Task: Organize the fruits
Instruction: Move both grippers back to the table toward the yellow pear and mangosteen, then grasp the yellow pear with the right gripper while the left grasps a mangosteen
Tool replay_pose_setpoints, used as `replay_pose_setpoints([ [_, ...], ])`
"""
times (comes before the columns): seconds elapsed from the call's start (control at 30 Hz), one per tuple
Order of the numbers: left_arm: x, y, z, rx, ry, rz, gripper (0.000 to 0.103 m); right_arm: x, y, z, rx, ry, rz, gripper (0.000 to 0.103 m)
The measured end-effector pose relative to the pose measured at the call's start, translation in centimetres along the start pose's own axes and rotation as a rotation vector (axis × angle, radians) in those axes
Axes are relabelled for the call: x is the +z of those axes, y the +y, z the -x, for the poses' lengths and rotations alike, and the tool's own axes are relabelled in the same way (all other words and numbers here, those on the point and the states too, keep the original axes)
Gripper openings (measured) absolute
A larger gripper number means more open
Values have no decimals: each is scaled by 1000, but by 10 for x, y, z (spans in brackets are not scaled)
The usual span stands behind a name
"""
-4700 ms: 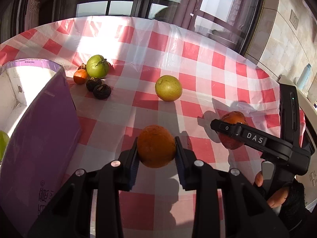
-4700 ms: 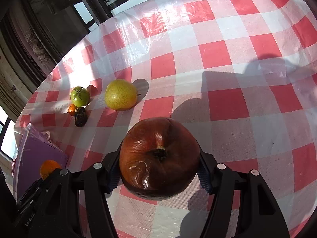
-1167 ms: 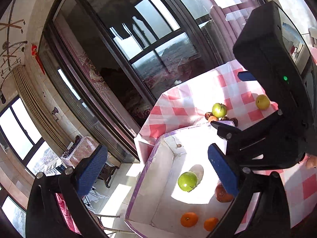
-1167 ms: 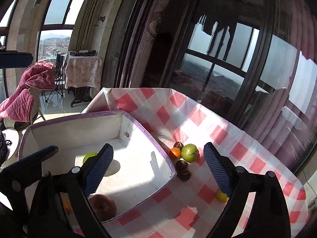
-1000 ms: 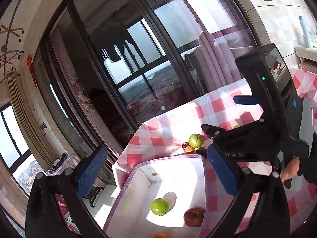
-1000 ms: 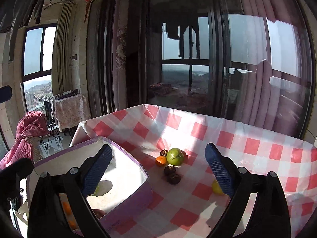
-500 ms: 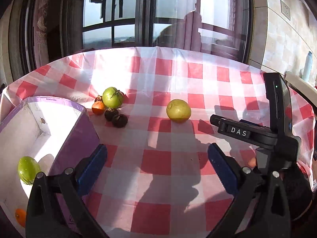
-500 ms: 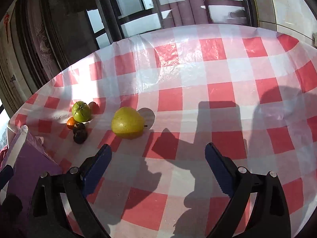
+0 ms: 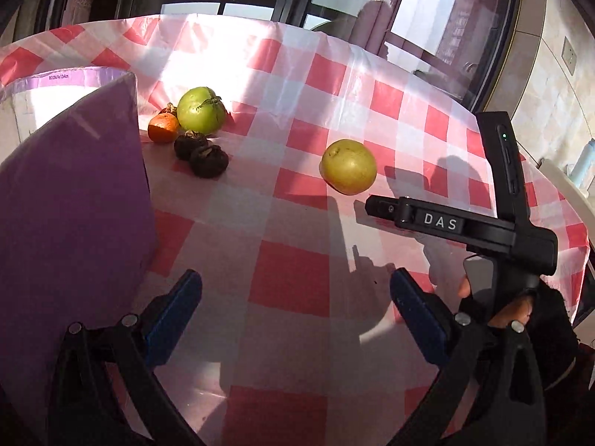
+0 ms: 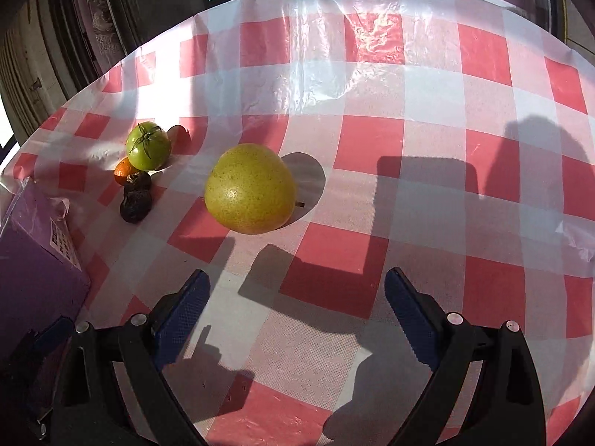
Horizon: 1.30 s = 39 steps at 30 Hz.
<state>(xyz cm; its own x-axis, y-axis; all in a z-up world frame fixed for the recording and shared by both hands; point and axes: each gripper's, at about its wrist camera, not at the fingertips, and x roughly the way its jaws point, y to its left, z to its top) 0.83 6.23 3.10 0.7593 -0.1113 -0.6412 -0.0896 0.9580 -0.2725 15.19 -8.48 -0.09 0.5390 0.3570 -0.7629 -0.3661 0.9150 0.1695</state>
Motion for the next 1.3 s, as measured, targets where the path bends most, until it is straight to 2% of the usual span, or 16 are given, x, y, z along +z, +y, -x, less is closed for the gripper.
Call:
replay_pose_setpoints([
  [0.1, 0, 2, 2, -21, 2, 17, 101, 9, 3, -8, 19, -3, 16, 89],
  [0.2, 0, 4, 0, -36, 10, 37, 101, 20, 17, -18, -19, -9, 75, 88],
  [0.37, 0, 2, -3, -33, 23, 46, 101, 41, 35, -48, -40, 43, 125, 84],
  [0.47, 1, 2, -6, -24, 36, 49, 101, 47, 45, -59, -96, 61, 165, 74],
  [0.53, 1, 0, -9, -3, 55, 42, 101, 44, 47, -56, -79, 41, 177, 64],
  [0.63, 7, -5, -20, 37, 80, 36, 101, 36, 37, -44, -100, 25, 126, 64],
  [0.7, 17, -8, -31, 72, 83, 41, 101, 29, 19, -31, -97, 3, 49, 63],
  [0.87, 53, -18, -76, 218, 77, 42, 100, 10, -33, 3, -88, -75, -142, 62],
  [0.97, 76, -18, -103, 325, 90, 62, 97, 4, -52, 10, -26, -99, -215, 62],
  [1.03, 88, -12, -121, 445, 119, 73, 93, 6, -56, 7, 5, -92, -233, 62],
  [1.1, 96, 2, -134, 529, 156, 118, 90, 6, -60, 4, 44, -92, -255, 62],
  [1.23, 107, 25, -143, 563, 142, 203, 84, 5, -62, 4, 68, -96, -270, 62],
  [1.27, 109, 26, -144, 565, 132, 195, 72, 5, -62, 4, 69, -96, -270, 62],
  [1.3, 110, 25, -143, 568, 122, 184, 49, 6, -62, 4, 71, -96, -271, 62],
])
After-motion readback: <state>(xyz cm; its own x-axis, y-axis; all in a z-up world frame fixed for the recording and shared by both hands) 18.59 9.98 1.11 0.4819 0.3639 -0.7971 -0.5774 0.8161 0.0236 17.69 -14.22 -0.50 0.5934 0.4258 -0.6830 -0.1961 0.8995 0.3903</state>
